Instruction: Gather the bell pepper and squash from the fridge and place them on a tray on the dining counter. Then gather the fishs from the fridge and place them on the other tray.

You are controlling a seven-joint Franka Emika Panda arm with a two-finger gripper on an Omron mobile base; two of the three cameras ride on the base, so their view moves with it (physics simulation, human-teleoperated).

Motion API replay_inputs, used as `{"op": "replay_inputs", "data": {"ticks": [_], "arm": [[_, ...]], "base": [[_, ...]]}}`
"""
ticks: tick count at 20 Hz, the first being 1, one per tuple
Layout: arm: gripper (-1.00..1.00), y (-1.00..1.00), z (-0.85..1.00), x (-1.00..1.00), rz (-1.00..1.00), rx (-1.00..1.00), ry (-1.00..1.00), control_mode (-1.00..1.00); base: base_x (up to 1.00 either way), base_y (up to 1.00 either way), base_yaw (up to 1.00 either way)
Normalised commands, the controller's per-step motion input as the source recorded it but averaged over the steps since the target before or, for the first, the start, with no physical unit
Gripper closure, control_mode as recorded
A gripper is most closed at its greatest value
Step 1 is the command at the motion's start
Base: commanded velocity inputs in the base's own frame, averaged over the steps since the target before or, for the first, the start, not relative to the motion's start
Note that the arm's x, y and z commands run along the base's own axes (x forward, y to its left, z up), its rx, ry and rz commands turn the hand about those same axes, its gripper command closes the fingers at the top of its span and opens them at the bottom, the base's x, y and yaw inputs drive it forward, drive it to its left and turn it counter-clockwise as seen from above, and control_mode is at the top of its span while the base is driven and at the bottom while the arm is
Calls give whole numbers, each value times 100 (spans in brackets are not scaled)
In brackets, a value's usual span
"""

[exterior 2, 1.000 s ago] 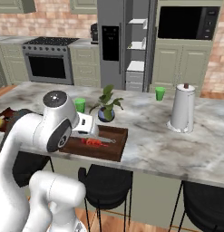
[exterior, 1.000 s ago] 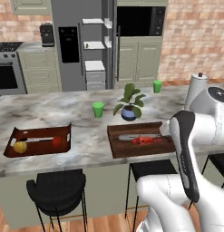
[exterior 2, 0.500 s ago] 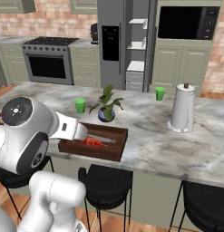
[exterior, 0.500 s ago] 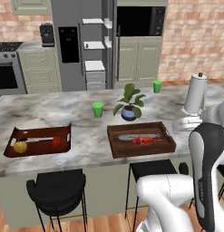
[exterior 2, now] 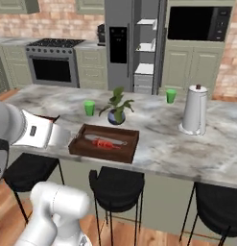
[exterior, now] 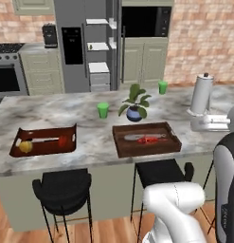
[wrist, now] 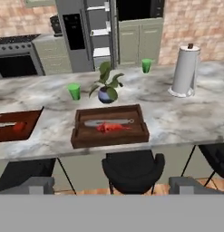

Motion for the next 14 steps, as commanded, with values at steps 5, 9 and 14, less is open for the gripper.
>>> {"op": "replay_inputs", "data": {"ticks": [5,9,14], "arm": [[-100,0,0,0,0,0,0,100],[-100,0,0,0,0,0,0,100],[-100,0,0,0,0,0,0,100]], "base": [[-72,88,0],[0,100,0],[0,100,0]]}}
